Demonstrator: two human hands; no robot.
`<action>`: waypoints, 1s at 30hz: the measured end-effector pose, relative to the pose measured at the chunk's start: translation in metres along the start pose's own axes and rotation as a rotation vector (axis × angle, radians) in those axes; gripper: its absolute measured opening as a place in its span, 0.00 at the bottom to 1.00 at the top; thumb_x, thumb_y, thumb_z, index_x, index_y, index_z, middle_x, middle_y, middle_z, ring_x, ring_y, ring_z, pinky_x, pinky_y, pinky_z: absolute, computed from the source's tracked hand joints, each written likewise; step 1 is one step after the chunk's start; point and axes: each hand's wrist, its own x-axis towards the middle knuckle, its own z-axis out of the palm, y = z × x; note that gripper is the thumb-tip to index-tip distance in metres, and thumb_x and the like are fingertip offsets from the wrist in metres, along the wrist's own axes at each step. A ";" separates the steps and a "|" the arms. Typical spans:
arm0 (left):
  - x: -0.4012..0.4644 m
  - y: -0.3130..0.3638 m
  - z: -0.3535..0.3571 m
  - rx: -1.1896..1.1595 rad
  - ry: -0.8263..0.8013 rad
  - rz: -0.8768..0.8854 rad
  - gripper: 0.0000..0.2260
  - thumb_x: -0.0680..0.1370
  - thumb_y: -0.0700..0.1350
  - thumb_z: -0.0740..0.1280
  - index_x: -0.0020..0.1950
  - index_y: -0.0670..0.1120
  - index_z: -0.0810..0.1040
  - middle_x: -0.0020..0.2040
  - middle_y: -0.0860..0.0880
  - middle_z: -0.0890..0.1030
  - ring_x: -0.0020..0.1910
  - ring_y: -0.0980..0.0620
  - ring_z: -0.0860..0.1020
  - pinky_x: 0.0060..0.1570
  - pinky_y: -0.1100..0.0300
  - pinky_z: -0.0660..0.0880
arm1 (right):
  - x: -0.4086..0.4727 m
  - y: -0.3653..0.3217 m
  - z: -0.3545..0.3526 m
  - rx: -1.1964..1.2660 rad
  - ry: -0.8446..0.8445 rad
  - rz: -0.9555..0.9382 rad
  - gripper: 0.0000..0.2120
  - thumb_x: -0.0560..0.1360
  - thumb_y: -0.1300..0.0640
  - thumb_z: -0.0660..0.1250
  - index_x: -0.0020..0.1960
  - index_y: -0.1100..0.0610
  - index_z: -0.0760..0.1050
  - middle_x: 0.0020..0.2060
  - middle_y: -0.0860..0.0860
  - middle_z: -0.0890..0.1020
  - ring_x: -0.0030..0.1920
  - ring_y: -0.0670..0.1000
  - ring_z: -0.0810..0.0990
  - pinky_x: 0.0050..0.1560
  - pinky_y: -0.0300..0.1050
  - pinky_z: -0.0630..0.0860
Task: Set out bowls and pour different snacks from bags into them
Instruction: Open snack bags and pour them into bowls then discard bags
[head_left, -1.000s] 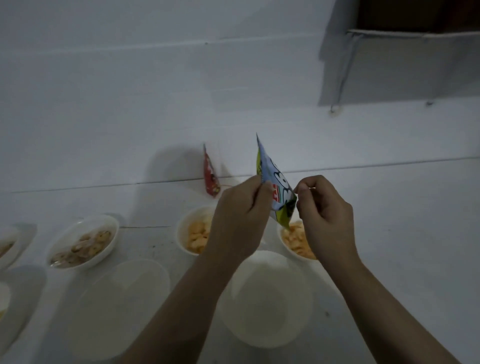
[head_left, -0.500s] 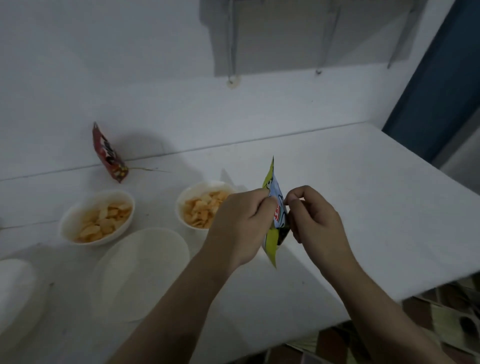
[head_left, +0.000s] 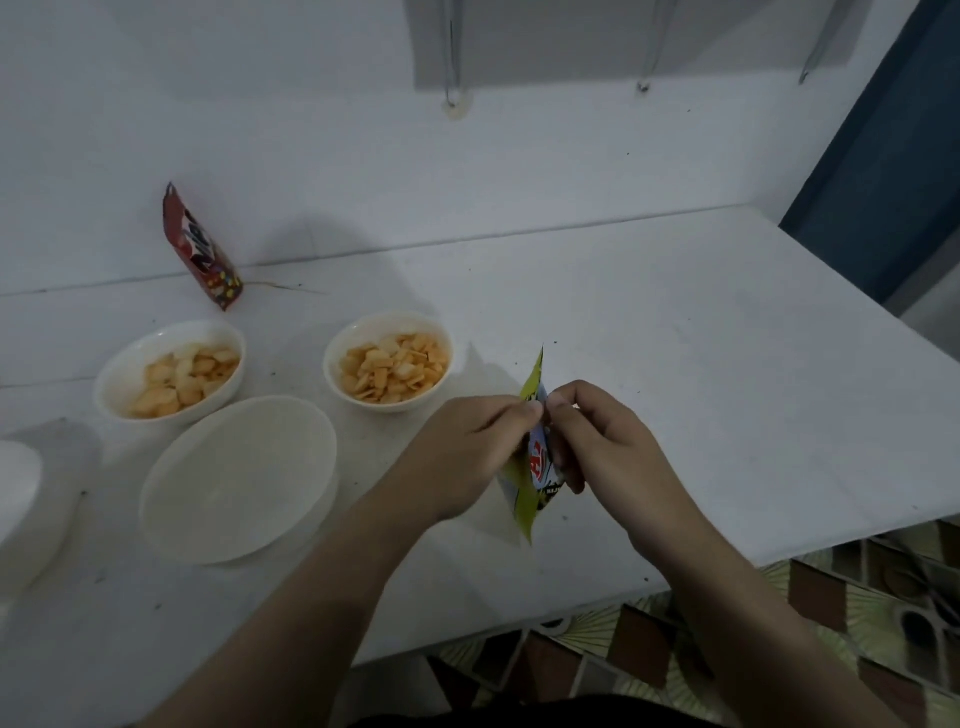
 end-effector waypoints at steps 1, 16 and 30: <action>0.002 0.000 -0.001 0.002 0.007 -0.005 0.20 0.82 0.47 0.60 0.29 0.52 0.66 0.28 0.55 0.67 0.31 0.56 0.66 0.37 0.57 0.62 | 0.000 0.000 0.000 -0.007 -0.008 -0.005 0.16 0.83 0.50 0.59 0.41 0.59 0.74 0.29 0.51 0.75 0.30 0.49 0.72 0.35 0.46 0.71; -0.001 -0.003 -0.005 0.027 -0.085 -0.025 0.15 0.83 0.42 0.57 0.36 0.47 0.66 0.29 0.57 0.66 0.28 0.62 0.65 0.30 0.70 0.63 | -0.001 -0.001 -0.001 0.021 -0.152 0.058 0.15 0.81 0.51 0.62 0.36 0.51 0.73 0.27 0.44 0.76 0.28 0.45 0.73 0.38 0.46 0.72; -0.009 -0.017 0.012 0.009 0.163 0.071 0.17 0.80 0.40 0.60 0.32 0.49 0.62 0.29 0.56 0.63 0.31 0.57 0.62 0.33 0.61 0.60 | -0.010 -0.008 0.002 -0.182 -0.125 -0.061 0.10 0.75 0.60 0.64 0.37 0.62 0.70 0.33 0.61 0.78 0.37 0.63 0.78 0.44 0.66 0.79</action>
